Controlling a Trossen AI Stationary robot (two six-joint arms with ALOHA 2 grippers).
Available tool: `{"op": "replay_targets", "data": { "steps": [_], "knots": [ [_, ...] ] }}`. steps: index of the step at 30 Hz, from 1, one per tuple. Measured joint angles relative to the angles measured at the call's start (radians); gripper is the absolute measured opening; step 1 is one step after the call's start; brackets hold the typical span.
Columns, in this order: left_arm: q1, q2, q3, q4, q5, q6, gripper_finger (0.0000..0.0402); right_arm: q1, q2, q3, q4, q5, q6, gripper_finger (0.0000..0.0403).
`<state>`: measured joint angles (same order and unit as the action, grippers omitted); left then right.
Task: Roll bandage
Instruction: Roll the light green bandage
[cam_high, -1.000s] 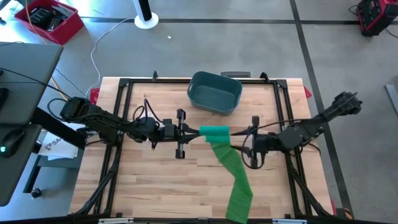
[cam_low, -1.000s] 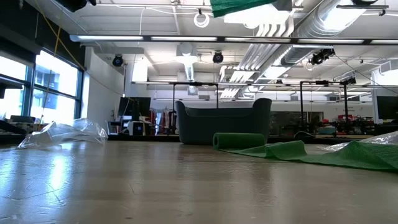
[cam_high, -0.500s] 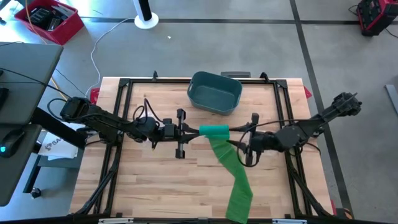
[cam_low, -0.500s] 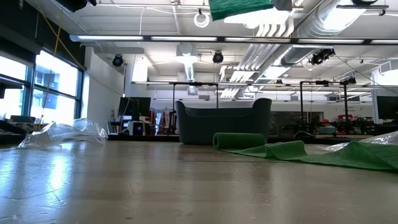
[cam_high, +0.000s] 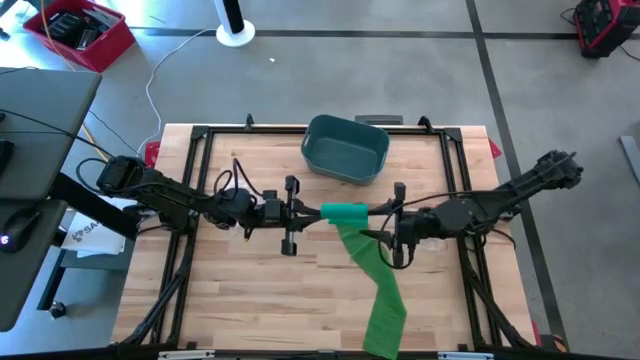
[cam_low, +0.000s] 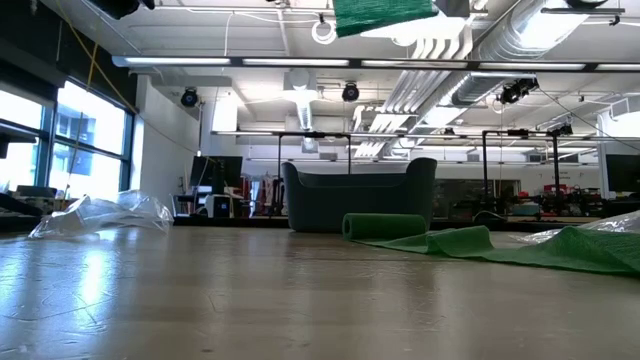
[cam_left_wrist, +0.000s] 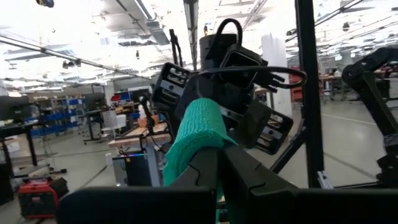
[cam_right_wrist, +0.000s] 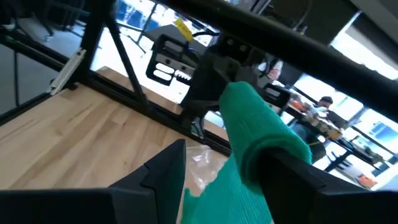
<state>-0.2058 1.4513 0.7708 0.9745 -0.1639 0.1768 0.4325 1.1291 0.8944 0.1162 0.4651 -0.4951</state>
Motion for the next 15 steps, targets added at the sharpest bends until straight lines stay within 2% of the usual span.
{"op": "replay_targets", "data": {
  "steps": [5,10,12,15],
  "knots": [
    [0.0,0.0,0.0,-0.013,0.005,-0.018,0.0,-0.031,0.023,0.0,0.005,-0.007,-0.001,0.0136],
    [0.0,-0.004,0.0,-0.042,0.001,-0.057,0.0012,-0.04,0.024,0.0,0.017,-0.007,0.0,0.0049],
    [0.004,-0.023,0.001,-0.107,-0.002,-0.073,0.0026,-0.04,0.023,0.0,0.025,-0.002,0.023,0.0016],
    [0.01,-0.078,0.001,-0.275,-0.024,-0.082,0.0052,-0.042,0.023,0.0,0.025,0.013,0.053,0.0013]
  ]
}}
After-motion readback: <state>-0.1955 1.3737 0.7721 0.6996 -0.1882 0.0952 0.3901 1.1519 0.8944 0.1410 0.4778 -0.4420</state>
